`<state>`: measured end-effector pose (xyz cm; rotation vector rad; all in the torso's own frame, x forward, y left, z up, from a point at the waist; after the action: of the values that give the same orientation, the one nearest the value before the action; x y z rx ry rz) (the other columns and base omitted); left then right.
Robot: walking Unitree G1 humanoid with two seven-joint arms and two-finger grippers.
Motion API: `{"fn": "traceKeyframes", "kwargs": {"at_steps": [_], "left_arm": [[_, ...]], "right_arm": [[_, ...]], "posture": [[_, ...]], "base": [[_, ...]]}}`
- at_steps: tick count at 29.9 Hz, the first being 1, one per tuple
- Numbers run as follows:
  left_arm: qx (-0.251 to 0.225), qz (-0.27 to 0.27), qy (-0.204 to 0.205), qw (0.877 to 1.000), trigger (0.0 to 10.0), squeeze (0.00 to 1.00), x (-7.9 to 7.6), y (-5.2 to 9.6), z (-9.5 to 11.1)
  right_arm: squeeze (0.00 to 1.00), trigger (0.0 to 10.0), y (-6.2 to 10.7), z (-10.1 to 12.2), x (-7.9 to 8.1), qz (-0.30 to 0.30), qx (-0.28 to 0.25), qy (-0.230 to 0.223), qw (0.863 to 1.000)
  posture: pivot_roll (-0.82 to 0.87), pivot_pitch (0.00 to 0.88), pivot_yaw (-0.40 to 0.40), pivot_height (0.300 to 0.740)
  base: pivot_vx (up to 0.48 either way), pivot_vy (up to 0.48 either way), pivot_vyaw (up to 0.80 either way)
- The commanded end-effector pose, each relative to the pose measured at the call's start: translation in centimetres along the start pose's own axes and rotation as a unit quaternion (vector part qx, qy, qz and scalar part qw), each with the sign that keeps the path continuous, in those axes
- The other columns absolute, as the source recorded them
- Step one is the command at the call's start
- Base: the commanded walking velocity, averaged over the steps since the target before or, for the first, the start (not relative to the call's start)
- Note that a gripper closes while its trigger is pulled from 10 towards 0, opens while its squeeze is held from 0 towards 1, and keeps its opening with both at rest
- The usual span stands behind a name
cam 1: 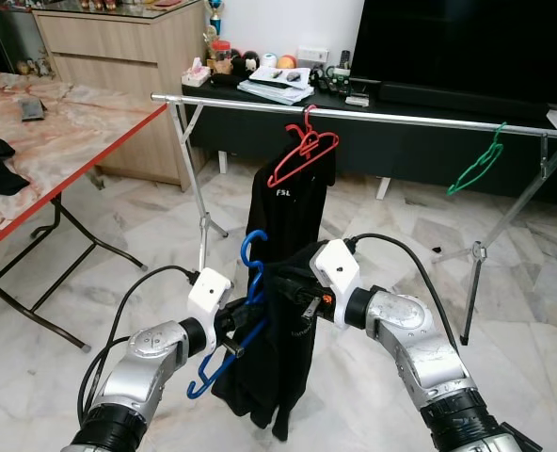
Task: Hang hanger
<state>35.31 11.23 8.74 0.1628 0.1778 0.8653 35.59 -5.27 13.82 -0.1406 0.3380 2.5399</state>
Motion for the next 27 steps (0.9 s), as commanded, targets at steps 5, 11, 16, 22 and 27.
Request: {"fn": "traceKeyframes", "kwargs": {"at_steps": [5, 11, 16, 22, 27], "left_arm": [[-0.021, -0.005, -0.002, 1.0, 10.0, 0.0, 0.1, 0.1, 1.0], [0.001, -0.024, -0.015, 1.0, 10.0, 0.0, -0.1, 0.8, 0.1], [0.023, -0.044, -0.03, 0.998, 10.0, 0.0, -0.2, 1.5, -0.6], [0.034, -0.113, -0.094, 0.989, 10.0, 0.0, -1.3, 2.4, -0.4], [0.039, -0.153, -0.119, 0.98, 10.0, 0.0, -2.1, 2.5, 0.0]], "right_arm": [[1.0, 10.0, 0.3, 0.6, -0.2, -0.006, -0.002, 0.016, 1.0], [1.0, 10.0, 2.4, 0.4, -3.6, -0.073, 0.025, 0.052, 0.996], [0.0, 10.0, 4.4, -0.2, -5.7, -0.077, 0.06, 0.087, 0.991], [0.0, 10.0, 6.0, -2.3, -5.5, 0.019, 0.122, 0.127, 0.984], [0.0, 10.0, 6.1, -3.7, -4.1, 0.098, 0.145, 0.132, 0.976]], "posture": [[0.08, 0.034, -0.049, 0.74], [0.08, 0.035, -0.049, 0.74], [0.07, 0.037, -0.05, 0.74], [0.07, 0.044, -0.054, 0.74], [0.07, 0.057, -0.057, 0.74]], "base": [[0.0, 0.0, 0.0], [0.0, 0.0, 0.0], [0.0, 0.0, 0.0], [0.0, 0.0, 0.0], [0.0, 0.0, 0.0]]}}
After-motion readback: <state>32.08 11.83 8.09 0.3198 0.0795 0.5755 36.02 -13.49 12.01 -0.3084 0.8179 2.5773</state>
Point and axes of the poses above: a point about 5 cm out from each wrist's last joint towards the gripper, its own y axis pointing back from the gripper into the wrist, its own z axis along the axis of the wrist's last joint, x = y × z, the point moved 4 cm from there along -y, pointing out of the wrist towards the gripper, and after that the axes turned 3 degrees about y, right-handed, at the moved point
